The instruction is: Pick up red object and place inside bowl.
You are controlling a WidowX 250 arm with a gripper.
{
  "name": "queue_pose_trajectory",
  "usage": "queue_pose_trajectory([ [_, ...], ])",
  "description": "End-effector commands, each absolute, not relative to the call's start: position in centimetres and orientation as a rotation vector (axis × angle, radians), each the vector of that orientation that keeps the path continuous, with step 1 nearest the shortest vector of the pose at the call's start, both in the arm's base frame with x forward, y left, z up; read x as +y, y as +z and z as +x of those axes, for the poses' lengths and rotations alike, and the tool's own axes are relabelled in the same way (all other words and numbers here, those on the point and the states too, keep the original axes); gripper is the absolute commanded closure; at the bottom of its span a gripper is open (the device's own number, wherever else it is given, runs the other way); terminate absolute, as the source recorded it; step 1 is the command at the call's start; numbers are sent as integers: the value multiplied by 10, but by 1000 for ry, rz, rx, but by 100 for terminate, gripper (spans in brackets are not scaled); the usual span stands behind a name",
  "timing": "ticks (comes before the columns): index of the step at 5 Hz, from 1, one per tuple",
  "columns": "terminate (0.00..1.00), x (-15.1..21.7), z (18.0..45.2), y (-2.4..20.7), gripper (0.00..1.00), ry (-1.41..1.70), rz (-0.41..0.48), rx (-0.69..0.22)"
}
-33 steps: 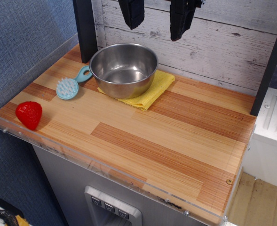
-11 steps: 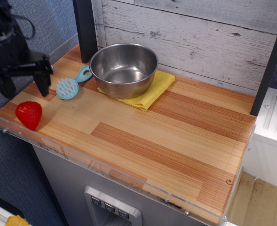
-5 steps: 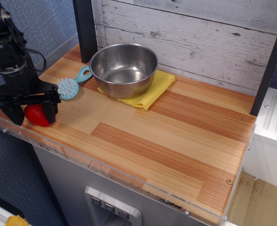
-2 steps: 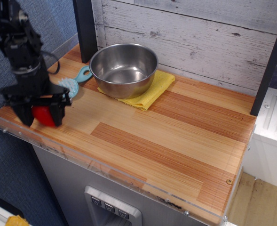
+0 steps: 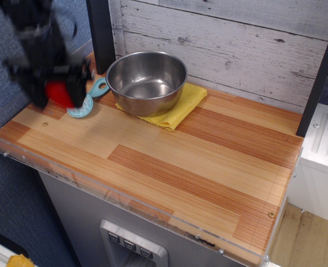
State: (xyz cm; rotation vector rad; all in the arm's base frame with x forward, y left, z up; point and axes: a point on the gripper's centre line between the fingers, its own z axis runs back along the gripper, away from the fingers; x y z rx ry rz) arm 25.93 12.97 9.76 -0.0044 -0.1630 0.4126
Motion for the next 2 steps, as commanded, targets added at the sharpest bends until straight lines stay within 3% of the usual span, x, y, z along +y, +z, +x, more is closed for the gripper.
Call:
queue_pose_trajectory([
  [1, 0, 122, 336, 131, 100, 346, -47, -288],
  [2, 0, 118, 368, 111, 100, 326, -53, -268],
])
